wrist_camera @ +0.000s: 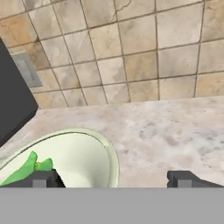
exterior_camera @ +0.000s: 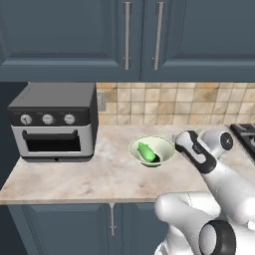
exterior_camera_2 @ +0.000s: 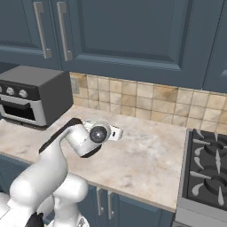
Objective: Take the corn, mushroom, and eggplant from the freezer and place them in the bowl on the counter.
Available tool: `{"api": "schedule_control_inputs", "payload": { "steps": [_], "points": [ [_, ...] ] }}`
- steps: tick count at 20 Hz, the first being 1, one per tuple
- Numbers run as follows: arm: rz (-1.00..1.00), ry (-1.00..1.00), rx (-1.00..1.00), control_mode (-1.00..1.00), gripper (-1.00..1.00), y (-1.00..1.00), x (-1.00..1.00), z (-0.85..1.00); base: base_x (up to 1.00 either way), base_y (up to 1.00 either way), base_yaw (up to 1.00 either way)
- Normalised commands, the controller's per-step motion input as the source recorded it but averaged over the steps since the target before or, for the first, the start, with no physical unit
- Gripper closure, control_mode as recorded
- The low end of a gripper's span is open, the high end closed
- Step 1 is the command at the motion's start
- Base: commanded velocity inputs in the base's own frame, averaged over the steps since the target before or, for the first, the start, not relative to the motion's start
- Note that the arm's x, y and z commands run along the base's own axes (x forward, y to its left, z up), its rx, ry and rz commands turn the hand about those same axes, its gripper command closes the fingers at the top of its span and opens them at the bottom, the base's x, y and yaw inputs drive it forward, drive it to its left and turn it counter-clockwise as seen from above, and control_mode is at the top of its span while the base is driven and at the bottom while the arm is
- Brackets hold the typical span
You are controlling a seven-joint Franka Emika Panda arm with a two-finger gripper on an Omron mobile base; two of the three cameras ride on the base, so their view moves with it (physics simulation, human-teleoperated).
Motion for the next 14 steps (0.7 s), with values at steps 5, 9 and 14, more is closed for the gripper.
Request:
{"api": "schedule_control_inputs", "payload": {
  "steps": [5, 9, 14],
  "points": [
    [-0.01, 0.01, -0.01, -1.00, -1.00, 0.00, -0.85, 1.00, 0.00, 0.00, 0.00],
    [-0.06, 0.14, -0.01, -1.00, -1.00, 0.00, -0.85, 0.93, 0.00, 0.00, 0.00],
    [-0.08, 0.19, 0.00, -1.00, -1.00, 0.00, -0.83, 0.85, 0.00, 0.00, 0.00]
  ]
}}
